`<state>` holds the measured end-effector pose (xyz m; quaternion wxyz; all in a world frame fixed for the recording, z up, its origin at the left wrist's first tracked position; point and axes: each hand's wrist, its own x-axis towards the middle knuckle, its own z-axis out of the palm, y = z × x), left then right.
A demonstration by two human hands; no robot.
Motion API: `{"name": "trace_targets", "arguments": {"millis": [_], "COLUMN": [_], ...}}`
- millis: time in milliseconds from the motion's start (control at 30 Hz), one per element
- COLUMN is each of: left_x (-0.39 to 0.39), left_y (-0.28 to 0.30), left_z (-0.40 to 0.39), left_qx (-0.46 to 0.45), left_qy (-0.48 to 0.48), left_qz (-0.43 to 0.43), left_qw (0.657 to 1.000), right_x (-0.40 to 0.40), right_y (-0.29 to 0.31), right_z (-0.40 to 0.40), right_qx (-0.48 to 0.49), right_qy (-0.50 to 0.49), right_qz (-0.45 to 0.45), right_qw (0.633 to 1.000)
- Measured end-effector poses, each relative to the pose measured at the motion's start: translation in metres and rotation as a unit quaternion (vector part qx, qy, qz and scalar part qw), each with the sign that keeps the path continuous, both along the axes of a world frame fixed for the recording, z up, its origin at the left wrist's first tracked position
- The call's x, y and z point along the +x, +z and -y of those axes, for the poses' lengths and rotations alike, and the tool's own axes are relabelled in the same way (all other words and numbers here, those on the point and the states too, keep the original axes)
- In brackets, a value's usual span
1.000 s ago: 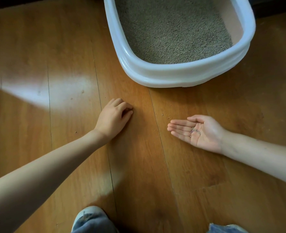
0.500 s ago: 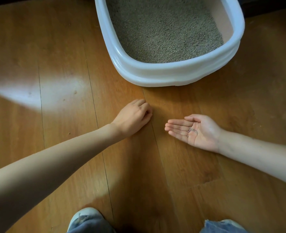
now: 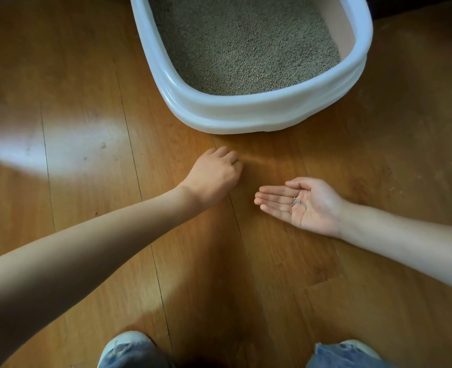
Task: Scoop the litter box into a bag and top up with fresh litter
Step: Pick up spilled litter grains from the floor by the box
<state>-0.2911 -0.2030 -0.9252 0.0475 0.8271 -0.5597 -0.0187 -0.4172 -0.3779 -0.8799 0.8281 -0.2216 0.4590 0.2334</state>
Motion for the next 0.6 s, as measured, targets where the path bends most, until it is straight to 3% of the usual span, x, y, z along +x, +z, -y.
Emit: {"name": "trace_targets", "arguments": {"millis": [133, 300, 367, 500, 600], "left_x": [0.001, 0.001, -0.002, -0.028, -0.057], "left_y": [-0.001, -0.001, 0.003, 0.032, 0.046], "left_z": [0.005, 0.005, 0.006, 0.017, 0.023], "left_qx": [0.087, 0.103, 0.054, -0.070, -0.118], "left_qy": [-0.029, -0.046, -0.027, -0.023, -0.069], "left_qz": [0.097, 0.111, 0.075, -0.081, -0.072], "left_qw": [0.991, 0.987, 0.995, 0.994, 0.988], "right_x": [0.001, 0.002, 0.003, 0.004, 0.006], "right_y": [-0.001, 0.001, 0.002, 0.003, 0.004], "right_z": [-0.001, -0.002, -0.005, -0.013, -0.022], "right_qx": [-0.013, -0.035, -0.042, -0.075, -0.100], "right_qy": [0.002, 0.005, 0.005, 0.010, 0.043], "right_qz": [-0.003, -0.016, -0.021, -0.022, -0.007], "right_qw": [1.000, 0.999, 0.999, 0.997, 0.994]}}
